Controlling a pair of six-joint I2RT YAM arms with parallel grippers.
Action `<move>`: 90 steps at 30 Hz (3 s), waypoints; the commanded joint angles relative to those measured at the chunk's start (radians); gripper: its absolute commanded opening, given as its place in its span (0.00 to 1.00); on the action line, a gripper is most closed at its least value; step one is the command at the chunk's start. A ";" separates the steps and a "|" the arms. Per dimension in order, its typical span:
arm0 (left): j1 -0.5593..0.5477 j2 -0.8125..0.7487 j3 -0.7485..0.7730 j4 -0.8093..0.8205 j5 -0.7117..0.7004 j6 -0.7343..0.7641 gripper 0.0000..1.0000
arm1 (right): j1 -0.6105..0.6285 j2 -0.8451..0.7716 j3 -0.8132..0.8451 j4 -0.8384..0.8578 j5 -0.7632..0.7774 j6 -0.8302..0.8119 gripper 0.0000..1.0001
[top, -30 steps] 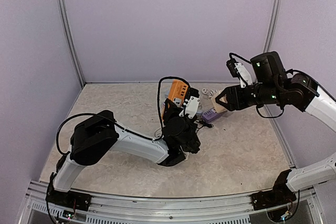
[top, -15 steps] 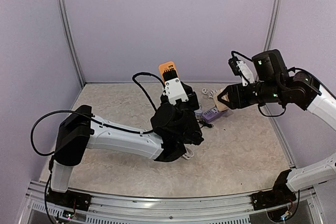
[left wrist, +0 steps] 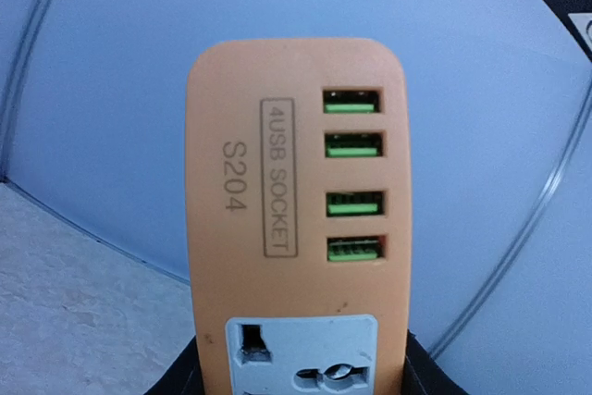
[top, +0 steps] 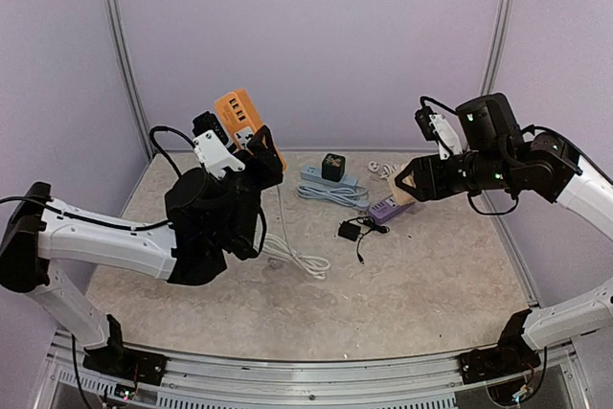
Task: Insert the plug
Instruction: Adjust the socket at the center of the board.
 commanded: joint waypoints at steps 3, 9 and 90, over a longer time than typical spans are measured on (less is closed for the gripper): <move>0.196 -0.189 0.122 -0.822 0.783 -0.653 0.00 | -0.010 0.009 0.014 0.032 -0.011 0.016 0.00; 0.255 -0.139 0.293 -1.480 0.618 -1.020 0.00 | -0.009 -0.003 0.007 0.025 0.012 0.021 0.00; 0.625 0.125 0.111 -1.717 0.526 -1.429 0.99 | -0.009 0.076 0.000 0.085 -0.108 -0.036 0.00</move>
